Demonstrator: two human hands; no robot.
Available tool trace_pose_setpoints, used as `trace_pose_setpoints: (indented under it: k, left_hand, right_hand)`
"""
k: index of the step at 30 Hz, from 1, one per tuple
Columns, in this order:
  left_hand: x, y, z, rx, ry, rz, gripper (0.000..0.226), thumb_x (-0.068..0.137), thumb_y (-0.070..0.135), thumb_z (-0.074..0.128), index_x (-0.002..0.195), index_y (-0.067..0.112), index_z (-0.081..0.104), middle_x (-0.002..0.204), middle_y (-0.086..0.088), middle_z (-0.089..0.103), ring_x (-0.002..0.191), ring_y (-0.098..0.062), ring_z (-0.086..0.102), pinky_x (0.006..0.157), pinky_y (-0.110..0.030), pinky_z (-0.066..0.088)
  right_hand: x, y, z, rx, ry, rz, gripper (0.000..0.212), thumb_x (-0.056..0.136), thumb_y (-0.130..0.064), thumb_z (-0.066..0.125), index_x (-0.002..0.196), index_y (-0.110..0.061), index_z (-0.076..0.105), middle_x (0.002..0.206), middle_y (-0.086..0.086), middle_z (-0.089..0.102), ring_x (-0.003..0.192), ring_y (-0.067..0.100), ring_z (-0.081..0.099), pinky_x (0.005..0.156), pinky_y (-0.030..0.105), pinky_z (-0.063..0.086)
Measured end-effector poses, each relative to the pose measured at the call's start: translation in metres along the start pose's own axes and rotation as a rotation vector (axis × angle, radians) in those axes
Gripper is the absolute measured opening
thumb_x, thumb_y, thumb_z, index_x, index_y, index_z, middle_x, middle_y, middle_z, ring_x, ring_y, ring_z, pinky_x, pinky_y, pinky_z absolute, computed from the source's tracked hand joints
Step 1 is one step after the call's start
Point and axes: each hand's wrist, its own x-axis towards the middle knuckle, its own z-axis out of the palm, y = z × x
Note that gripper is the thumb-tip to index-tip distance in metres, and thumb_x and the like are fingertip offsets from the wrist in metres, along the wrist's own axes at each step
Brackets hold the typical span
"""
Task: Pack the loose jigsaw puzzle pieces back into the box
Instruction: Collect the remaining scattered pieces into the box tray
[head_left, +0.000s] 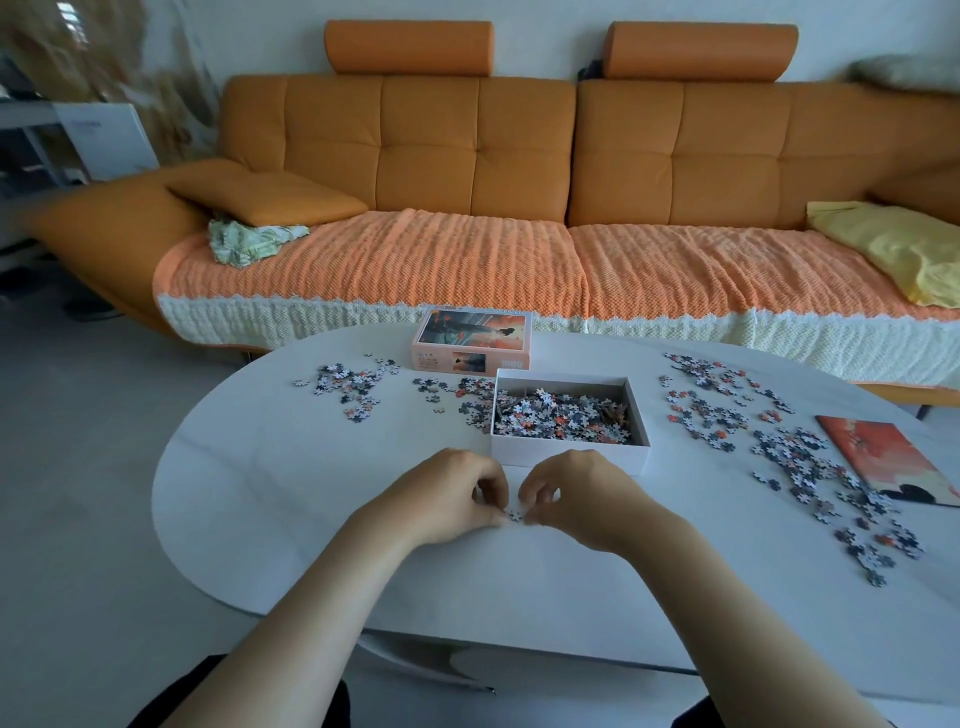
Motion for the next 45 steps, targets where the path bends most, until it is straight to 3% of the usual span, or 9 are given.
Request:
trace_pose_setpoints:
  k: [11,17,21,24,30,34,37,41,45]
  left_hand:
    - [0.004,0.011,0.006,0.031,-0.018,0.045,0.019,0.084,0.027,0.07,0.098,0.039,0.076,0.082,0.016,0.061,0.079,-0.002,0.058,0.067,-0.019,0.044]
    - [0.008,0.012,0.005,0.031,0.008,0.04,0.004,0.081,0.026,0.07,0.082,0.029,0.07,0.087,0.017,0.063,0.073,0.005,0.054,0.069,-0.023,0.048]
    - [0.021,0.019,0.001,-0.015,0.282,0.071,0.004,0.085,0.03,0.067,0.087,0.033,0.067,0.082,0.022,0.063,0.065,0.005,0.053,0.059,-0.019,0.038]
    - [0.041,0.02,-0.002,-0.039,0.491,0.091,0.009,0.087,0.029,0.068,0.095,0.034,0.066,0.084,0.021,0.064,0.068,0.002,0.05,0.06,-0.02,0.041]
    - [0.077,0.011,0.009,0.171,0.568,0.133,0.014,0.092,0.032,0.062,0.093,0.028,0.076,0.09,0.011,0.071,0.085,-0.019,0.048,0.072,-0.03,0.038]
    - [0.083,0.009,0.014,0.152,0.475,0.144,0.022,0.096,0.03,0.056,0.104,0.021,0.075,0.112,0.006,0.063,0.106,-0.021,0.047,0.091,-0.04,0.042]
    - [0.079,0.009,0.013,0.135,0.503,0.095,0.027,0.095,0.028,0.058,0.119,0.019,0.067,0.126,0.0,0.051,0.122,-0.021,0.039,0.098,-0.036,0.04]
    - [0.068,0.016,0.011,0.023,0.457,-0.063,0.036,0.096,0.034,0.054,0.13,0.022,0.051,0.13,0.001,0.039,0.121,-0.018,0.042,0.089,-0.029,0.039]
    - [0.063,0.021,0.012,-0.125,0.419,-0.105,0.045,0.097,0.031,0.052,0.14,0.024,0.042,0.141,0.003,0.039,0.129,-0.014,0.04,0.094,-0.023,0.029]
  right_hand:
    - [0.004,0.003,-0.006,-0.014,-0.027,0.01,0.009,0.075,-0.031,0.079,0.075,-0.031,0.07,0.078,-0.014,0.066,0.077,0.011,0.065,0.07,0.029,0.056]
    - [0.005,0.013,-0.025,0.013,0.331,0.047,0.002,0.082,-0.034,0.072,0.083,-0.036,0.071,0.079,-0.02,0.067,0.076,0.002,0.059,0.07,0.026,0.051]
    - [0.013,0.022,-0.032,0.078,0.558,0.09,0.002,0.082,-0.033,0.071,0.081,-0.035,0.071,0.069,-0.024,0.062,0.069,0.0,0.056,0.057,0.021,0.041]
    - [0.023,0.035,-0.028,0.027,0.614,0.061,0.008,0.086,-0.029,0.069,0.089,-0.032,0.074,0.084,-0.015,0.07,0.08,0.013,0.062,0.064,0.028,0.045]
    - [0.038,0.042,-0.017,-0.127,0.461,-0.114,0.025,0.095,-0.03,0.051,0.11,-0.026,0.071,0.117,-0.008,0.067,0.107,0.02,0.059,0.089,0.037,0.048]
    - [0.037,0.036,-0.016,-0.124,0.286,-0.159,0.03,0.097,-0.037,0.039,0.114,-0.032,0.064,0.125,-0.014,0.061,0.112,0.015,0.056,0.096,0.037,0.044]
    - [0.036,0.041,-0.02,-0.269,0.303,-0.064,0.037,0.097,-0.049,0.036,0.11,-0.026,0.062,0.118,-0.01,0.063,0.111,0.017,0.056,0.096,0.037,0.04]
    - [0.031,0.039,-0.023,-0.259,0.299,-0.079,0.047,0.097,-0.051,0.038,0.13,-0.023,0.056,0.145,-0.005,0.048,0.137,0.015,0.038,0.112,0.038,0.028]
    - [0.027,0.032,-0.02,-0.244,0.162,-0.082,0.051,0.099,-0.052,0.034,0.14,-0.025,0.046,0.151,-0.008,0.04,0.139,0.011,0.035,0.114,0.038,0.022]
